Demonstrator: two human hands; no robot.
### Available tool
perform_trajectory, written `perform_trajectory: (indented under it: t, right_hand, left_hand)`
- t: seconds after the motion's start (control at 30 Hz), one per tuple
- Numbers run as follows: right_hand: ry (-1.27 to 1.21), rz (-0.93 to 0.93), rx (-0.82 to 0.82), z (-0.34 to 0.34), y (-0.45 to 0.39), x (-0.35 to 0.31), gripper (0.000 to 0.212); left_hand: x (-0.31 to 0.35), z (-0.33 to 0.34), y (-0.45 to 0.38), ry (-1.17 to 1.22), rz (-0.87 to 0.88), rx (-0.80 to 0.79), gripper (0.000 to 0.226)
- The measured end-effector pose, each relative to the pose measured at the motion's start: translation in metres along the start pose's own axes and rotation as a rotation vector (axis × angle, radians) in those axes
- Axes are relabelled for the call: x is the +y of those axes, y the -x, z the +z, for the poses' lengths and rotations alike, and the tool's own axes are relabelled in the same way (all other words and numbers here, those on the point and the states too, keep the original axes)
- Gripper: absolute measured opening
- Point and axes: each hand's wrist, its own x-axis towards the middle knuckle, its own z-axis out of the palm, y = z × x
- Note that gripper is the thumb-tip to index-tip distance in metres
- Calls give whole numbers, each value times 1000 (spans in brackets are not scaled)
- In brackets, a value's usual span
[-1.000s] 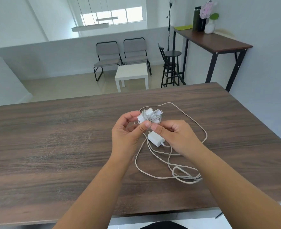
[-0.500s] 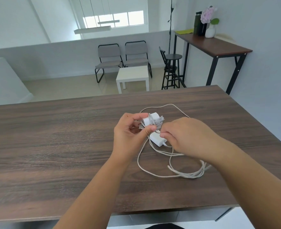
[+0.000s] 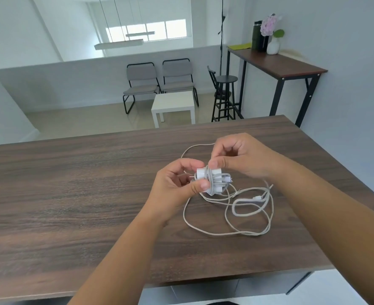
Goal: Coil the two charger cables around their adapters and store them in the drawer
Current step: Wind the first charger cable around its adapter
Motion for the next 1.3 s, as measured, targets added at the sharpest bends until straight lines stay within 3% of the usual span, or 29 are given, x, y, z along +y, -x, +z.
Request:
perform_trajectory:
  t: [0.27,0.4,0.5,0.6,0.7,0.8,0.93,1.03,1.17,1.3]
  right_hand:
    - [-687,143,31,20,1,30,10]
    - [-838,187,66,35,2,46,20]
    - [-616,208,189,50,6,49,26]
    - [-100,200,306,61,8,43,33]
    - [320,263,231,64,10,36,42]
    - [427,350,89,61,16,28,43]
    - [515,380,-29,52,23,17,17]
    - [654,369,-60,42,28,9,27]
    - [727,294,-37,21,30,8,19]
    - [859,128,-36,0,25,11,19]
  left_hand:
    - [-6,2,5,296,-53,-31,49]
    - [0,8,2,518,-79,92,50]
    - [5,15,-7,619,-100,326,40]
    - [1,20,-15,578,-96,535,33]
    - [-9,23,-20,520,-58,670,28]
    - [-20,22,-21,263,19,728,26]
    - [-32,13,-14,-340,208,645,30]
    - [-40,11,-12,-636,438,483,31]
    - [-45,5,-12,-761,559,358,33]
    - [-38,1,-15,-741,507,235,34]
